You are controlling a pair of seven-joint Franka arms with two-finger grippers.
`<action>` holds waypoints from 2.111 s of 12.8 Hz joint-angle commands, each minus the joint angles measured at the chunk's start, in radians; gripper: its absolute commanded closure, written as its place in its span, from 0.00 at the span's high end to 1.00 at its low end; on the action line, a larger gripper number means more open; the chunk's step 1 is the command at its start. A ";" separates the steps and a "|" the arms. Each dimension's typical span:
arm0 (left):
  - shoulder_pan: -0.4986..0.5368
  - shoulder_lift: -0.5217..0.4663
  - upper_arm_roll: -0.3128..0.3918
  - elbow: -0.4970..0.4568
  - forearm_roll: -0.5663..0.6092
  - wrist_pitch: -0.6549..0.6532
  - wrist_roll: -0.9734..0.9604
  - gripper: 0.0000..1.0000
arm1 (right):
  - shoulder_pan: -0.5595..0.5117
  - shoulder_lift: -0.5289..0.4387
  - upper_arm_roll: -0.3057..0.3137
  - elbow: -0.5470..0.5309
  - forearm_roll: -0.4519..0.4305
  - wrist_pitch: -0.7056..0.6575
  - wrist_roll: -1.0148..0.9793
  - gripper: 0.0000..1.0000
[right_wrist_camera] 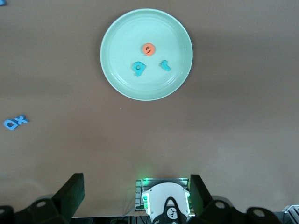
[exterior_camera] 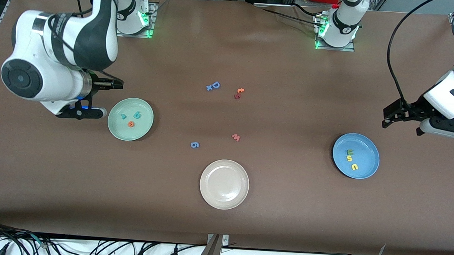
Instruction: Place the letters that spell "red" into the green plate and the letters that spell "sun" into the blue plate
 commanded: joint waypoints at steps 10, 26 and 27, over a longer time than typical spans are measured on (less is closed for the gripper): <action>0.077 -0.214 -0.029 -0.292 0.013 0.092 -0.044 1.00 | -0.804 -0.618 0.973 -0.308 -0.388 0.301 0.207 1.00; 0.135 -0.194 -0.076 -0.262 0.049 0.023 -0.078 1.00 | -1.017 -0.683 1.072 -0.334 -0.392 0.382 0.112 1.00; 0.137 -0.192 -0.076 -0.260 0.049 0.023 -0.076 1.00 | -1.020 -0.668 1.073 -0.309 -0.394 0.374 0.114 1.00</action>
